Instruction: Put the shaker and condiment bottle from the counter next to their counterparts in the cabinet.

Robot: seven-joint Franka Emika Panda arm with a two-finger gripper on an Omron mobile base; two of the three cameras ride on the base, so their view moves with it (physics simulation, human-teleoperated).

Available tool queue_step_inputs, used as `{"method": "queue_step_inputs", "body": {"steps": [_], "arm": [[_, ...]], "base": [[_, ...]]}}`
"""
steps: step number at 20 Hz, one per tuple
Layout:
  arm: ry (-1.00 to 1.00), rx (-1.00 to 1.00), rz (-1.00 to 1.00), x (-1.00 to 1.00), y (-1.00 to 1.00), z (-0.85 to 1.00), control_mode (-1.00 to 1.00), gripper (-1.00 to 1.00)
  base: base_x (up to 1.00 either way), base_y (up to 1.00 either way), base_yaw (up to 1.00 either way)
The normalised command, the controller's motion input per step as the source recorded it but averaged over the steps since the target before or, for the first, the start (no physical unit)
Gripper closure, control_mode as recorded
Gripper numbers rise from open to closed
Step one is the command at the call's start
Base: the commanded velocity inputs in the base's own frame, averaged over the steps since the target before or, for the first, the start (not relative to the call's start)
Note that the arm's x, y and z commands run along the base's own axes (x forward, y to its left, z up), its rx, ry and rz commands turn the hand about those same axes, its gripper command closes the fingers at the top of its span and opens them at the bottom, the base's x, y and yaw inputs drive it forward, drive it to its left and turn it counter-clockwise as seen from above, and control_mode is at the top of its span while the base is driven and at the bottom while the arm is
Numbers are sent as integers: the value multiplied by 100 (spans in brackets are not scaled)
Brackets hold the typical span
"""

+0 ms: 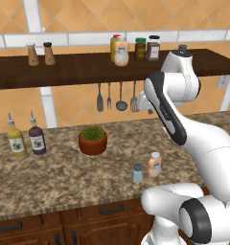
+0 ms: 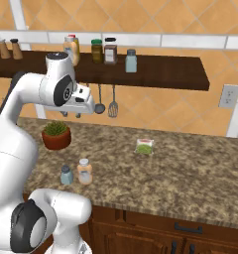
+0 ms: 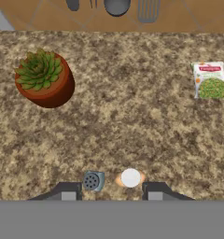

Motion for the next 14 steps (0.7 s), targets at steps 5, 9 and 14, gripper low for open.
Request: {"method": "queue_step_inputs", "body": {"steps": [5,9,14], "arm": [[-3,1,0,-17,-7,-6,-100,-100],[-3,0,2,-5,-46,-13,-100,-100],[-10,0,15,-35,-100,-25,-100,-100]], "base": [[0,0,0],[0,0,0],[0,0,0]]}}
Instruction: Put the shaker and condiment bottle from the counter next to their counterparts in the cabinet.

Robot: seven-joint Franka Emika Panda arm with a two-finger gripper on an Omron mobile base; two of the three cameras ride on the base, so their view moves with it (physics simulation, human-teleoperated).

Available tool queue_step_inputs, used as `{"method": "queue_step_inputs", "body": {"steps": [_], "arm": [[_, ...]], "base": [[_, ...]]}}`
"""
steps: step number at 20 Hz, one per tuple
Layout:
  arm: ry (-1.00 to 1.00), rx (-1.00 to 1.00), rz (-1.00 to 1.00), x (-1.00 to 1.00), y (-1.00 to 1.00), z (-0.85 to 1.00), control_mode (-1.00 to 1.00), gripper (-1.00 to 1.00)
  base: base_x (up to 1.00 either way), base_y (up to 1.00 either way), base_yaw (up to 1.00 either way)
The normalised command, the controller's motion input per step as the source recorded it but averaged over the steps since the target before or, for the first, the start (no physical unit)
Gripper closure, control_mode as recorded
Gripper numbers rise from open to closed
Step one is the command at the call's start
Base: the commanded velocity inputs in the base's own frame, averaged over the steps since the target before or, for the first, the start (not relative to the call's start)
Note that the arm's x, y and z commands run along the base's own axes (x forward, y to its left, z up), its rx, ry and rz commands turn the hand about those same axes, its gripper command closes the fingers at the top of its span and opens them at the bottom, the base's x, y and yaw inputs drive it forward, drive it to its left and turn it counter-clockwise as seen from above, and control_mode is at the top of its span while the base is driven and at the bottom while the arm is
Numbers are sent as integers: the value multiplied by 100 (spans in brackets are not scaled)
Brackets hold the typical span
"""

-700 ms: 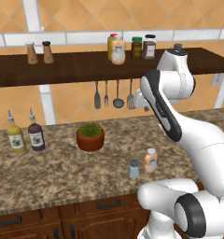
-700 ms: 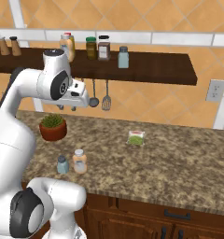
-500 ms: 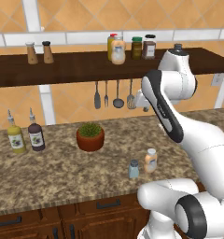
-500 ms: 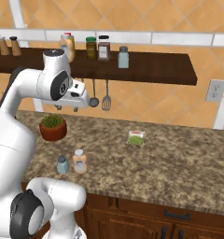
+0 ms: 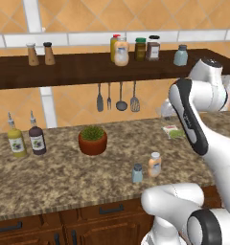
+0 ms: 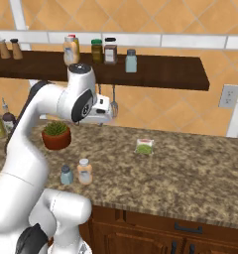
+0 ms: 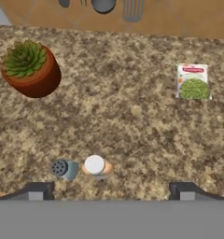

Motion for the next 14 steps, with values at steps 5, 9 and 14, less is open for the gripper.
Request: {"method": "queue_step_inputs", "body": {"steps": [5,9,14], "arm": [[-12,3,21,-28,-100,-44,-100,-100],[-3,5,41,-3,-98,-59,-100,-100],[7,2,48,-4,-48,-61,-100,-100]], "base": [[0,0,0],[0,0,0],[0,0,0]]}}
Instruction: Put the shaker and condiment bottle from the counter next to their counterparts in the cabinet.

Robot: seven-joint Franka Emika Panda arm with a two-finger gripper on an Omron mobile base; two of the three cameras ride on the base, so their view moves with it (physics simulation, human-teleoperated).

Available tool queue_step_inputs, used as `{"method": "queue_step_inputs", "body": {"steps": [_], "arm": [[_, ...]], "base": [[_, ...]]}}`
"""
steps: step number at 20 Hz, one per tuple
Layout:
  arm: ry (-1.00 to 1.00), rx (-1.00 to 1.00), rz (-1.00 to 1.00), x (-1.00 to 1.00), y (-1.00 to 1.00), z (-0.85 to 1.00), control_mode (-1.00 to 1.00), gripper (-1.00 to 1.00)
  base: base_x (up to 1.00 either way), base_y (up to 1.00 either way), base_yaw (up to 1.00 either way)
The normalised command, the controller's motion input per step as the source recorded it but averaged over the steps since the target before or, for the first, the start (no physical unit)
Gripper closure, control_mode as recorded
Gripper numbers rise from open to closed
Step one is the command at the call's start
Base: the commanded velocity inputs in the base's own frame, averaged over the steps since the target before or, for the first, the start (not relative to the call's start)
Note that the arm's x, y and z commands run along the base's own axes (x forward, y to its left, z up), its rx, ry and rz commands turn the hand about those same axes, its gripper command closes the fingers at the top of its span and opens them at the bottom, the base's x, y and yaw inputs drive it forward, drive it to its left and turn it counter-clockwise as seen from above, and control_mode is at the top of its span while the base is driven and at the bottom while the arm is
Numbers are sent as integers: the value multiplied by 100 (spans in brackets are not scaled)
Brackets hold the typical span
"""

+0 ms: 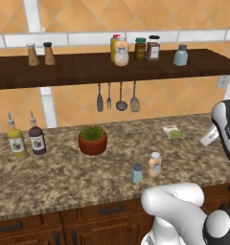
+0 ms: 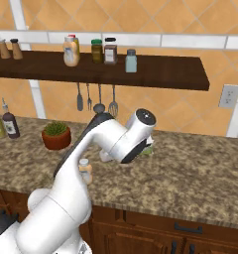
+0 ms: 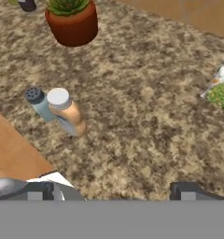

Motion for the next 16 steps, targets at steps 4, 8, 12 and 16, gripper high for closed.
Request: {"method": "queue_step_inputs", "body": {"steps": [4,8,12,16], "arm": [[-19,11,66,0,-27,-48,-100,-100],[-39,15,72,0,-18,-42,-100,-100],[-33,2,68,0,30,-59,-100,-100],[-16,0,41,9,27,-16,-100,-100]], "base": [[0,0,0],[0,0,0],[0,0,0],[0,0,0]]}}
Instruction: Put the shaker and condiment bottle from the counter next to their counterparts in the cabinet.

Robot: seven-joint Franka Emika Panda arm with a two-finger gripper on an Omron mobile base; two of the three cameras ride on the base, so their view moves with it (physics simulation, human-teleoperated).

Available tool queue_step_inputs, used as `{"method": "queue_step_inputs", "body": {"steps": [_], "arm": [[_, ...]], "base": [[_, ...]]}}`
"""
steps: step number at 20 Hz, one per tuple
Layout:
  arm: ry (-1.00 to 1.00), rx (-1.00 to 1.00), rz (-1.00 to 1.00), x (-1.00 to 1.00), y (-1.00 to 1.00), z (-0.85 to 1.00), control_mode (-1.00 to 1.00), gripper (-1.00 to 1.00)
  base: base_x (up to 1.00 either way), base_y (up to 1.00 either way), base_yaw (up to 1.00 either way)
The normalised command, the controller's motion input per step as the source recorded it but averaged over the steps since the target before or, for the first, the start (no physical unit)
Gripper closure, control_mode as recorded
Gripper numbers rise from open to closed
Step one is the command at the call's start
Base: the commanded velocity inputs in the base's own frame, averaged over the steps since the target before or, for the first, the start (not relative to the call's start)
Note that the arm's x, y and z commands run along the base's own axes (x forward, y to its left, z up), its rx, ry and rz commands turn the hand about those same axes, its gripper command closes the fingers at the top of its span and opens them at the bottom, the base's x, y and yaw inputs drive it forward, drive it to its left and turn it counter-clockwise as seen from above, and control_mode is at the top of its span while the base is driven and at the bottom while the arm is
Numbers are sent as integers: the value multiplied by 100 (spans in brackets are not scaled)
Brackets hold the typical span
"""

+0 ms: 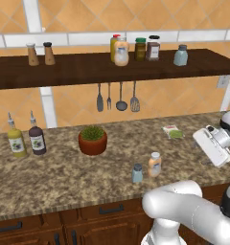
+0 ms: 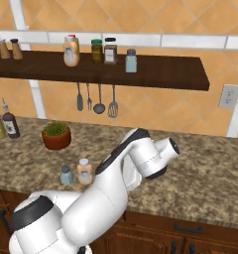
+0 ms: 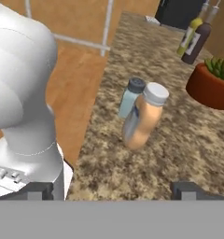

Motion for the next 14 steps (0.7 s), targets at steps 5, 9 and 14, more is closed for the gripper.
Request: {"method": "queue_step_inputs", "body": {"steps": [5,9,14], "arm": [[-4,0,-1,3,15,-8,-100,-100],[-19,5,-7,4,57,-25,-100,-100],[-5,5,-1,17,30,-19,-100,-100]], "base": [[0,0,0],[0,0,0],[0,0,0]]}}
